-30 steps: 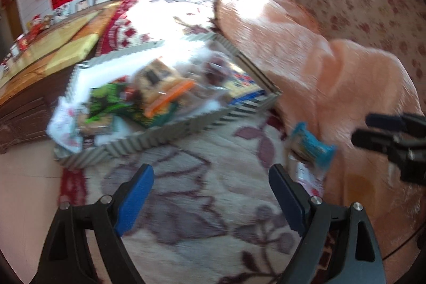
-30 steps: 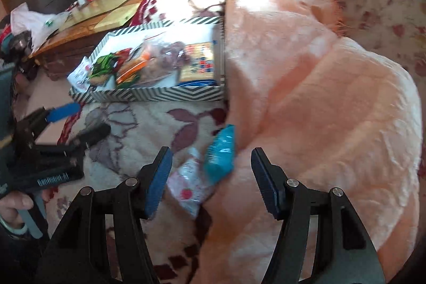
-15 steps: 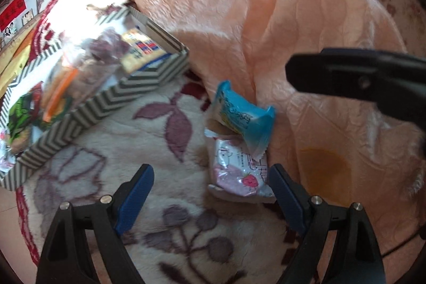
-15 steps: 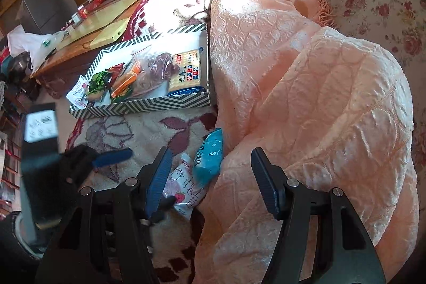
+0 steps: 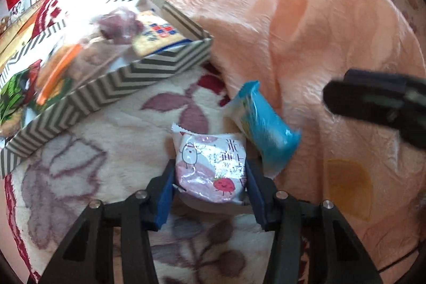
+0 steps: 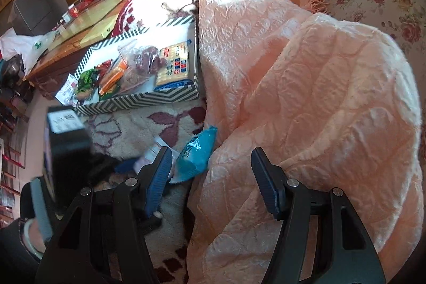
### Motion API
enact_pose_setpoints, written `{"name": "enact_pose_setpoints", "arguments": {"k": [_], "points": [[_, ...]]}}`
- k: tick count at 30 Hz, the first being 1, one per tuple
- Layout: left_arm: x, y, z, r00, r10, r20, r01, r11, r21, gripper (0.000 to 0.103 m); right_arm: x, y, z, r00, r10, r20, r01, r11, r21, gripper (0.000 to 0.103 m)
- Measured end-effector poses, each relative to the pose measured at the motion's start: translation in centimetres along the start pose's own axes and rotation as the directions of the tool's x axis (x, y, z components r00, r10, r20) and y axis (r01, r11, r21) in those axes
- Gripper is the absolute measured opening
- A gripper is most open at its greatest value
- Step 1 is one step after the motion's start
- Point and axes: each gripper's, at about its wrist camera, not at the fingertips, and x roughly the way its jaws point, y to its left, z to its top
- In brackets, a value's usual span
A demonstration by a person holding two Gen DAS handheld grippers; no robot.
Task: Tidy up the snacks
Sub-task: 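Grasp the pink pastry packet with the left gripper while the right gripper grasps the blue packet, then place the pink packet in the box with the left gripper while the right gripper places the blue packet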
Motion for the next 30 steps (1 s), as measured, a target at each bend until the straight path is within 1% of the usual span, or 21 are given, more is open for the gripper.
{"name": "enact_pose_setpoints", "arguments": {"k": [2,5,7,10,14,15,16,17,19,21,24,28,30], "points": [[-1.1,1.3,-0.1,0.999,0.010,0.031,-0.009,1.000,-0.030,0.052,0.7,0.6,0.1,1.000,-0.007,-0.029,0.006,1.000,-0.021,0.062],[-2.9,3.0,-0.5,0.996,0.055,0.065,-0.051,0.997,-0.060,0.052,2.3,1.9,0.5,0.997,-0.035,-0.067,0.031,0.997,-0.068,0.062],[-4.3,4.1,-1.0,0.994,0.070,0.089,-0.063,0.995,-0.078,0.052,3.8,2.6,0.7,0.993,-0.059,-0.106,0.049,0.994,-0.098,0.063],[-5.4,5.7,-1.5,0.992,0.078,0.101,-0.067,0.991,-0.116,0.052,5.8,3.8,1.0,0.986,-0.081,-0.143,0.059,0.987,-0.149,0.063],[-5.5,7.0,-1.8,0.990,0.098,0.097,-0.084,0.986,-0.144,0.052,8.9,4.4,1.1,0.977,-0.065,-0.201,0.030,0.984,-0.175,0.062],[-5.6,7.2,-2.0,0.990,0.103,0.095,-0.088,0.985,-0.148,0.052,9.3,4.6,0.9,0.976,-0.068,-0.208,0.029,0.982,-0.184,0.051],[-5.6,7.2,-2.5,0.990,0.105,0.094,-0.090,0.984,-0.152,0.052,9.8,4.7,0.6,0.973,-0.071,-0.218,0.026,0.979,-0.201,0.033],[-5.8,7.3,-2.5,0.990,0.105,0.093,-0.090,0.984,-0.156,0.052,10.1,4.7,0.3,0.971,-0.069,-0.229,0.021,0.978,-0.206,0.028],[-5.9,7.6,-2.8,0.989,0.110,0.095,-0.094,0.982,-0.165,0.052,9.6,4.6,-0.2,0.973,-0.033,-0.229,-0.013,0.981,-0.195,0.027],[-6.2,7.9,-2.9,0.989,0.112,0.099,-0.094,0.980,-0.175,0.052,8.5,4.7,-0.3,0.977,0.009,-0.213,-0.050,0.981,-0.187,0.023],[-6.7,8.0,-2.9,0.986,0.119,0.113,-0.097,0.978,-0.183,0.052,7.1,5.1,-0.4,0.981,0.050,-0.186,-0.085,0.979,-0.186,0.023],[-7.6,8.6,-2.8,0.982,0.139,0.131,-0.111,0.974,-0.200,0.052,5.4,5.7,-0.6,0.981,0.113,-0.160,-0.139,0.977,-0.161,0.023],[-7.9,8.8,-2.7,0.979,0.150,0.137,-0.120,0.971,-0.208,0.052,5.0,6.3,-0.8,0.980,0.128,-0.153,-0.152,0.976,-0.158,0.023]]}}
